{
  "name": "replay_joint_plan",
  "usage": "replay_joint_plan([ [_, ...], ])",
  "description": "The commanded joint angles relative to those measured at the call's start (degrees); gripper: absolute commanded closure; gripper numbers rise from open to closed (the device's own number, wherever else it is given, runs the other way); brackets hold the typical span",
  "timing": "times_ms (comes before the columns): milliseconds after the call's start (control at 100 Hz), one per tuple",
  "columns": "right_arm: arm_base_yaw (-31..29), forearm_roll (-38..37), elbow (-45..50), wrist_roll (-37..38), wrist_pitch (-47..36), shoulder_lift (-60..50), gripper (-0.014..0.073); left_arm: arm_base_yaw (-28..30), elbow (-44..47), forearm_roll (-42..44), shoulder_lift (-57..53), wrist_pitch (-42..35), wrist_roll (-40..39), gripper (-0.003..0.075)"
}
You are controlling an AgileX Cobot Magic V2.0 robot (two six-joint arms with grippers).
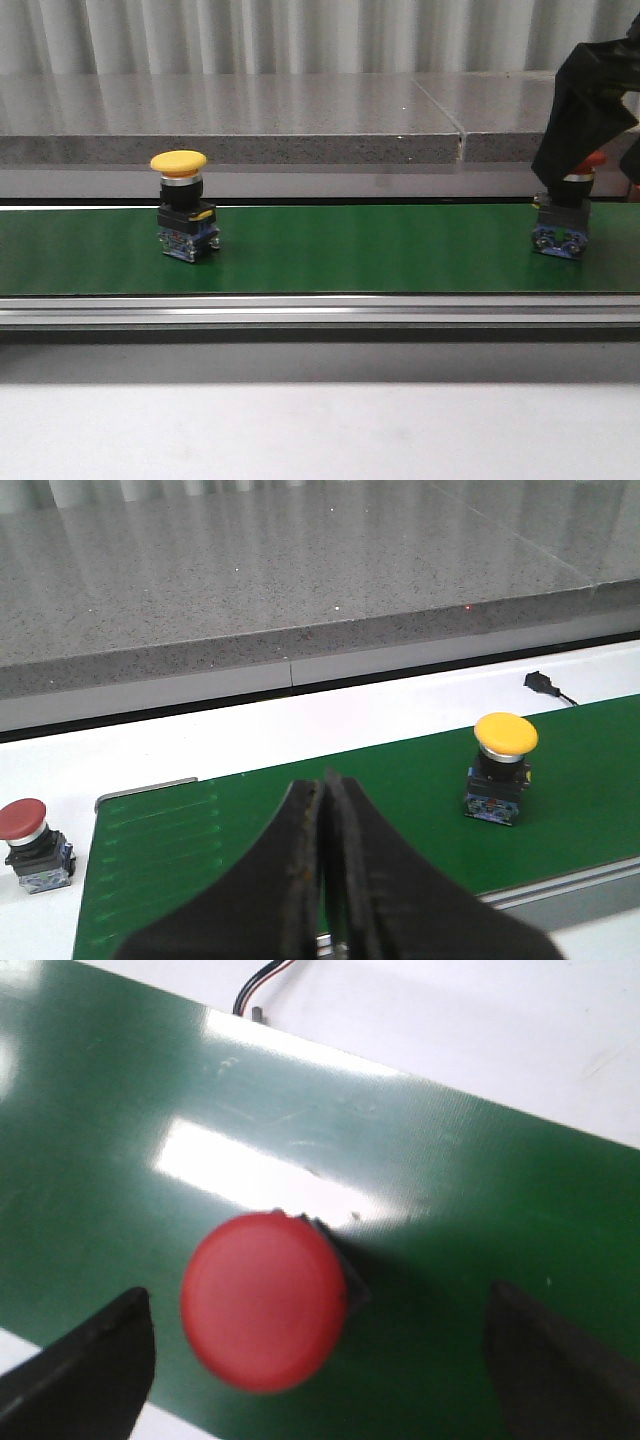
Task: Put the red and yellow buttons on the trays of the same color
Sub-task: 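Grasp the red button at the belt's end with the right gripper, then carry the red button into the red tray and open the right gripper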
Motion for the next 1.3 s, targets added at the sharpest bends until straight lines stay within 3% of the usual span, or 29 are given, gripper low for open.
replay_joint_plan([
  [0, 0.0, 0.3, -3.0, -0.7, -2.3, 0.8, -0.0024, -0.5, -1.5, -1.3, 0.2, -4.3, -0.1, 0.074],
  [110, 0.0, 0.3, -3.4, -0.7, -2.3, 2.4, 0.0131, -0.5, -1.5, -1.3, 0.2, -4.3, -0.1, 0.074],
  [300, -0.5, 0.3, -4.5, -0.7, 0.0, 2.3, 0.0541, -0.5, -1.5, -1.3, 0.2, -4.3, -0.1, 0.074],
  [370, -1.6, 0.3, -6.6, -0.6, 2.4, 2.3, 0.0608, -0.5, -1.5, -1.3, 0.2, -4.3, -0.1, 0.074],
  [620, -13.5, 0.3, -18.1, -0.6, 10.9, 2.4, 0.0614, -0.5, -1.5, -1.3, 0.2, -4.3, -0.1, 0.074],
  [910, -30.8, 0.3, -29.2, 0.5, 8.7, 6.4, 0.0614, -0.5, -1.5, -1.3, 0.2, -4.3, -0.1, 0.074],
  [1290, -37.6, 0.3, -43.4, 0.5, 4.0, 23.8, 0.0614, -0.5, -1.5, -1.3, 0.2, -4.3, -0.1, 0.074],
])
